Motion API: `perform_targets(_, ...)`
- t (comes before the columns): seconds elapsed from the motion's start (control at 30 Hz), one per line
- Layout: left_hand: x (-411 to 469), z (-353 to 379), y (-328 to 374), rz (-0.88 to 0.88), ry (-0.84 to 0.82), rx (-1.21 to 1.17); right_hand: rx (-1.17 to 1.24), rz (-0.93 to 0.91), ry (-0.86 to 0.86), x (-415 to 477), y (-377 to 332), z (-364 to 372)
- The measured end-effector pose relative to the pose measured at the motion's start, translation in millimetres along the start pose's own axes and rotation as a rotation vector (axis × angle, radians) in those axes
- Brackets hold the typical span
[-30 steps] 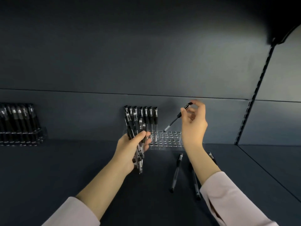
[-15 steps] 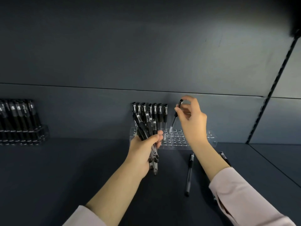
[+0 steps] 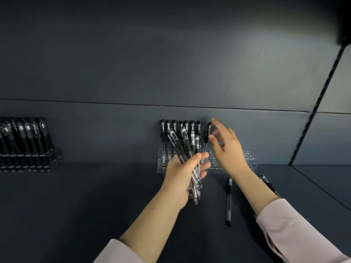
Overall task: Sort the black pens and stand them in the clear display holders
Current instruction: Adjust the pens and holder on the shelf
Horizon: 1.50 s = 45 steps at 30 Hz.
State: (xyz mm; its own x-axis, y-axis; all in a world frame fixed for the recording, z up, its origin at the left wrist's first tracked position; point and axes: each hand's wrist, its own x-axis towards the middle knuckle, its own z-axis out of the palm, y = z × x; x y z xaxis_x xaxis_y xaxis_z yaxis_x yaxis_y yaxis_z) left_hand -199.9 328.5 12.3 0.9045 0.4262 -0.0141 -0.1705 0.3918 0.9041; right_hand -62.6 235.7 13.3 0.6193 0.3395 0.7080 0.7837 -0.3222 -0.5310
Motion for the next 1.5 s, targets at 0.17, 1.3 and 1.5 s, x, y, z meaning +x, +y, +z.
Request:
perform_targets(0.17,-3,2,-2,0.037,-0.059,0.054,0.343,0.201,-0.072,-4,-29,-16)
perform_targets(1.3,-5,-1,-5,0.072,0.055,0.173,0.214,0.052,0.429,-6,-17,-34)
perform_targets(1.5,-6,0,-7,0.037,0.048,0.135,0.118,-0.078,0.379,-4,-11,-28)
